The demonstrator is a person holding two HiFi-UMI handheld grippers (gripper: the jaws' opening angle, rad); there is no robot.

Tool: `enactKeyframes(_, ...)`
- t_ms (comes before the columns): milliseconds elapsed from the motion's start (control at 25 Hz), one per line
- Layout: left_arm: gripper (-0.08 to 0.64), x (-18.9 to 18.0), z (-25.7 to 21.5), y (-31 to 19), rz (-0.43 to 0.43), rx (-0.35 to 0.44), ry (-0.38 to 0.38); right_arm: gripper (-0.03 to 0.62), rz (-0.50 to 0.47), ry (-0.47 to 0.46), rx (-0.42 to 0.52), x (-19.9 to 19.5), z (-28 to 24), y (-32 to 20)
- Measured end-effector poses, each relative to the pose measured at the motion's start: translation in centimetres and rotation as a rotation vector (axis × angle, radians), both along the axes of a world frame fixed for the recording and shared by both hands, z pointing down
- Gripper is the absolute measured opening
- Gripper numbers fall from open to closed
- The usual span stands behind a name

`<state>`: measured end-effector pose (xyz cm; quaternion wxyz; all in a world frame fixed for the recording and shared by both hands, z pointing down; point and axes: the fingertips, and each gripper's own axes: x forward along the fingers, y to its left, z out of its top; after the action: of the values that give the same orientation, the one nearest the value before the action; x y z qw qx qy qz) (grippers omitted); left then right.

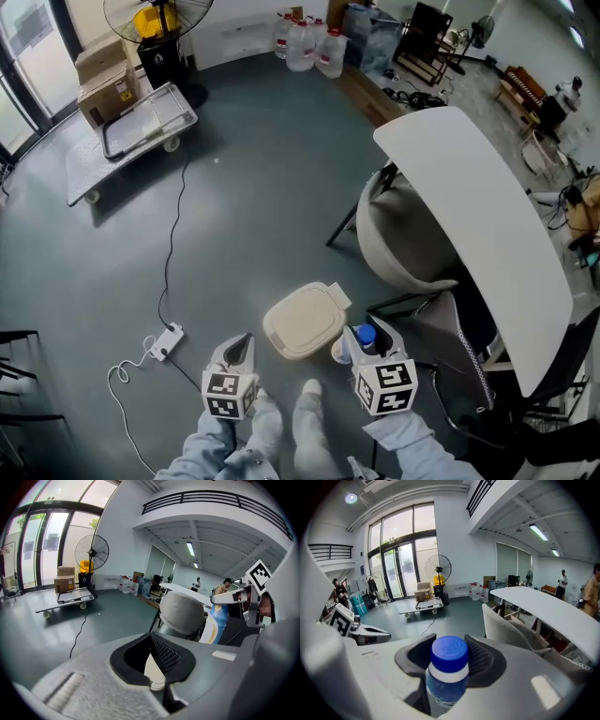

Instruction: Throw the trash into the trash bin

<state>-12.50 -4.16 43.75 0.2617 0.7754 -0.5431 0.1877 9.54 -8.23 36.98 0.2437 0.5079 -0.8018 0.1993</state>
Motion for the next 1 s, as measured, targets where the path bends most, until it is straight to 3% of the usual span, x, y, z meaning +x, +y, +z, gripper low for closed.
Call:
enactKeyframes(160,0.009,0.7,4.8,-0.3,0.008,-0.027,-0.016,0.192,-0.014,0.018,-0.005,0.5,3.9,-0.2)
enactKeyframes(600,0.009,2.4,19.2,1.5,0.023,-0.127,-0.061,0.192,0.097,-0.013,-0.123,2.8,18.3,2.6)
enactKeyframes(1000,0.009,3.4,27.6,3.2,0.069,-0.199,-0.073,0.192,0.146,-0.016,-0.153,4.3,23.9,3.9)
